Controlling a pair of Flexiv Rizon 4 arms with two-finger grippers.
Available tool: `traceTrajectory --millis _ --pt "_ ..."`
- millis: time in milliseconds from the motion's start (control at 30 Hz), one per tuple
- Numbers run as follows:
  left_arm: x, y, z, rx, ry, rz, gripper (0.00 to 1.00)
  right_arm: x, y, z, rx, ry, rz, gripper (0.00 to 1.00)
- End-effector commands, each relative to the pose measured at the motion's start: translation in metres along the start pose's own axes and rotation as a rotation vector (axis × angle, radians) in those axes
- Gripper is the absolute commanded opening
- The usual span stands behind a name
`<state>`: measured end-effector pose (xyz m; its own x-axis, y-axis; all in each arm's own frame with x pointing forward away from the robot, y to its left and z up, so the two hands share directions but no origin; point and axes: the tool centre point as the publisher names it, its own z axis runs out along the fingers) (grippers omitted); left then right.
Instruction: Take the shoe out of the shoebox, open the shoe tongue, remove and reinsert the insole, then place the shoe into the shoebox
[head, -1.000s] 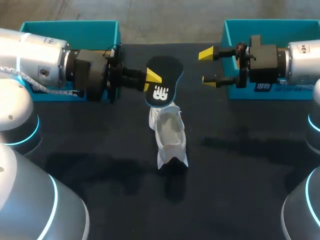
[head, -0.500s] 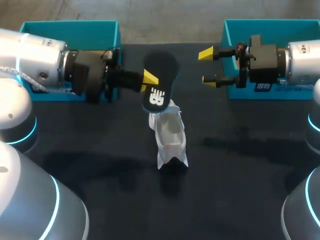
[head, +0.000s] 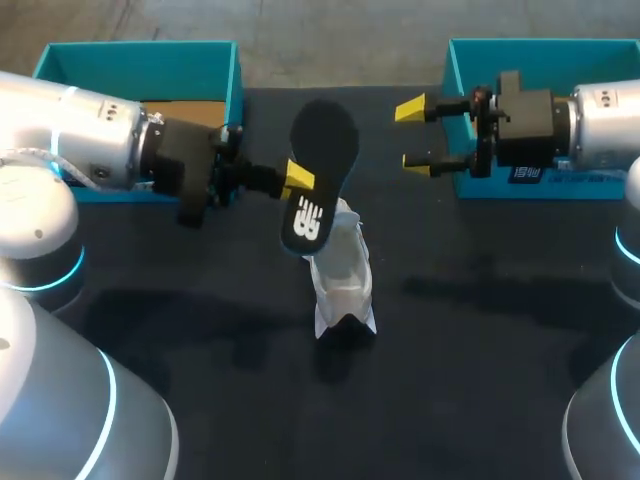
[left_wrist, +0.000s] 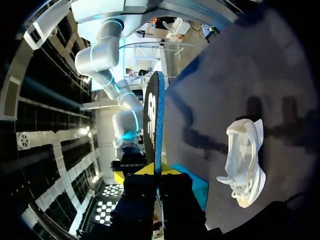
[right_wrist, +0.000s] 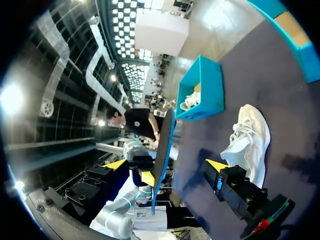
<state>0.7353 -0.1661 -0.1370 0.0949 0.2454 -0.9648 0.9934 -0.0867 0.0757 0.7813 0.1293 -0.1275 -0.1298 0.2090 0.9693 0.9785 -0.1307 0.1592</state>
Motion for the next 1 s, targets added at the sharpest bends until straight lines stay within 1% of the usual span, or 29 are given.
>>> traceTrajectory --millis 33,133,233,433,467,633,667,733,767,800,867,933,967,1000 --pt "0.0 0.01 0.016 -0.018 -0.02 0.015 0.0 0.0 0.001 0.012 0.018 0.005 0.005 1.0" --pt "-0.004 0.012 0.021 -0.021 -0.062 0.006 0.0 -0.001 -0.002 0.018 0.028 0.017 0.013 1.0" --pt "-0.008 0.013 0.025 -0.02 -0.069 0.012 0.0 -0.001 -0.005 0.023 0.036 0.028 0.017 1.0" --pt "-0.002 0.017 0.032 -0.022 -0.071 0.023 0.0 0.006 -0.009 0.039 0.082 0.04 0.021 1.0" --pt "-0.001 0.018 0.034 -0.023 -0.07 0.024 0.0 0.006 -0.01 0.043 0.101 0.041 0.024 1.0" --pt "-0.003 0.015 0.035 -0.043 -0.09 0.028 0.0 0.008 -0.008 0.051 0.12 0.045 0.024 1.0" --pt "-0.003 0.014 0.035 -0.049 -0.095 0.029 0.0 0.009 -0.008 0.052 0.122 0.047 0.022 0.96" --pt "-0.003 0.013 0.035 -0.054 -0.097 0.026 0.0 0.009 -0.007 0.055 0.125 0.05 0.019 0.8" --pt "-0.003 0.012 0.035 -0.059 -0.101 0.027 0.0 0.009 -0.006 0.056 0.125 0.051 0.019 0.74" --pt "-0.003 0.011 0.035 -0.06 -0.101 0.027 0.0 0.009 -0.006 0.057 0.126 0.051 0.019 0.64" --pt "-0.003 0.009 0.033 -0.073 -0.11 0.028 0.0 0.008 -0.006 0.057 0.121 0.046 0.02 0.53" --pt "-0.004 0.008 0.031 -0.078 -0.116 0.024 0.0 0.007 -0.005 0.057 0.107 0.041 0.024 0.45" --pt "-0.004 0.007 0.031 -0.079 -0.117 0.022 0.0 0.007 -0.004 0.057 0.102 0.04 0.026 0.4" --pt "-0.003 0.006 0.031 -0.08 -0.118 0.021 0.0 0.006 -0.004 0.056 0.1 0.041 0.027 0.3"
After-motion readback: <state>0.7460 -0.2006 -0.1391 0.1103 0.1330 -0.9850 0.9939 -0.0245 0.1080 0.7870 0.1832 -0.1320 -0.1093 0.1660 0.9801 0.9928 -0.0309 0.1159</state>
